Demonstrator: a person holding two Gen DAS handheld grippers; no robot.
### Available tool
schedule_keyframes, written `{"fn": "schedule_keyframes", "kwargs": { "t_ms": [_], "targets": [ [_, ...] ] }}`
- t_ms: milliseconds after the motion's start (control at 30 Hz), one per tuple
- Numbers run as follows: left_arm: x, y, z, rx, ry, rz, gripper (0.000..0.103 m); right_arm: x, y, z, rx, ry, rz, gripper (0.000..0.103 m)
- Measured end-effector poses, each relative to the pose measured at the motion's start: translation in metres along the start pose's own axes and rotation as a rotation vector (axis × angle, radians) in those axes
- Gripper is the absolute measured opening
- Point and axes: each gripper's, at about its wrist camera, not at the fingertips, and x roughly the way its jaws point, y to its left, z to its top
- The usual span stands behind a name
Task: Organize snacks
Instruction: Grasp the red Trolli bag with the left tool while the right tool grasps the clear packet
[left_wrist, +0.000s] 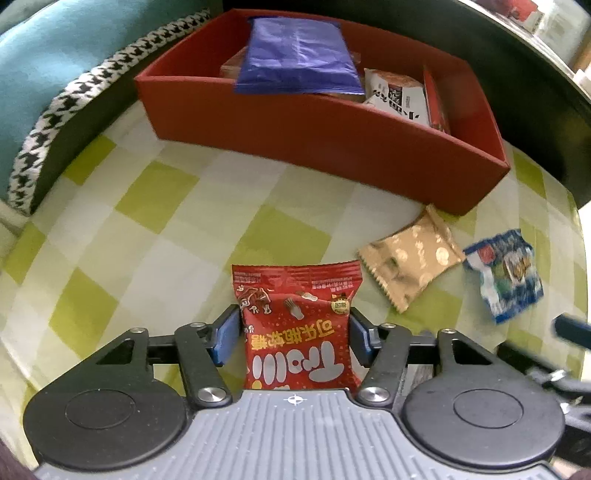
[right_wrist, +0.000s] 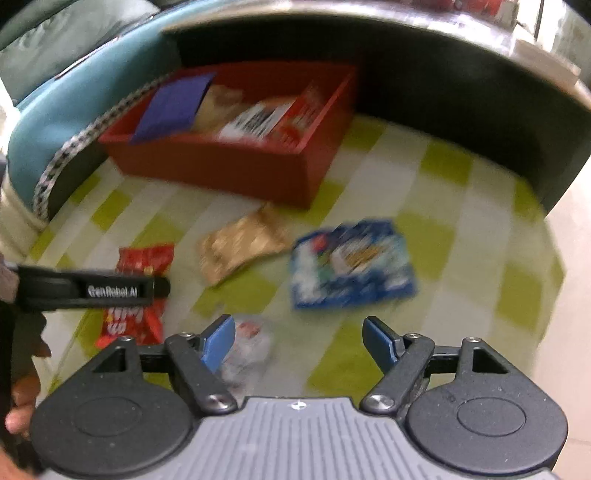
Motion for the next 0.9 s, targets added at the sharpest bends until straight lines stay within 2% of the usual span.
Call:
{"fn": "schedule_keyframes", "kwargs": {
  "t_ms": [167, 267, 333, 433, 500, 567, 633, 733, 867, 900],
  "targets": [
    [-0.008, 0.022, -0.011, -0.001, 0.004, 0.000, 0.065, 0.022, 0.015, -0.005, 0.062, 0.045, 0.044, 0.078],
    [-0.011, 0.032, -0.020, -0.001, 0.008, 0.012, 0.066, 0.027, 0.027, -0.004, 0.053, 0.017, -0.007, 0.084],
    [-0.006, 0.035, -0.019, -0.002, 0.020, 0.022, 0.069, 0.032, 0.035, -0.004, 0.037, 0.012, -0.023, 0.097],
    [-0.004, 0.037, -0.020, 0.017, 0.010, 0.055, 0.071, 0.038, 0.041, -0.003, 0.023, 0.011, -0.056, 0.103],
    [-0.003, 0.043, -0.020, 0.001, 0.006, 0.074, 0.081, 0.041, 0.042, 0.000, 0.027, 0.018, -0.064, 0.103],
    [-0.001, 0.052, -0.017, -0.034, 0.020, 0.064, 0.086, 0.045, 0.049, 0.002, -0.011, 0.039, -0.103, 0.103],
    [-0.001, 0.054, -0.017, -0.031, 0.021, 0.062, 0.086, 0.049, 0.060, 0.001, -0.074, 0.042, -0.148, 0.103],
    [-0.001, 0.057, -0.018, -0.038, 0.027, 0.059, 0.089, 0.050, 0.053, 0.001, -0.057, -0.034, -0.134, 0.103],
    [-0.008, 0.061, -0.016, -0.061, 0.020, 0.046, 0.089, 0.046, 0.049, -0.001, -0.092, -0.020, -0.121, 0.103],
    [-0.009, 0.060, -0.016, -0.057, 0.020, 0.045, 0.089, 0.043, 0.049, -0.004, -0.104, -0.021, -0.120, 0.100]
  ]
}}
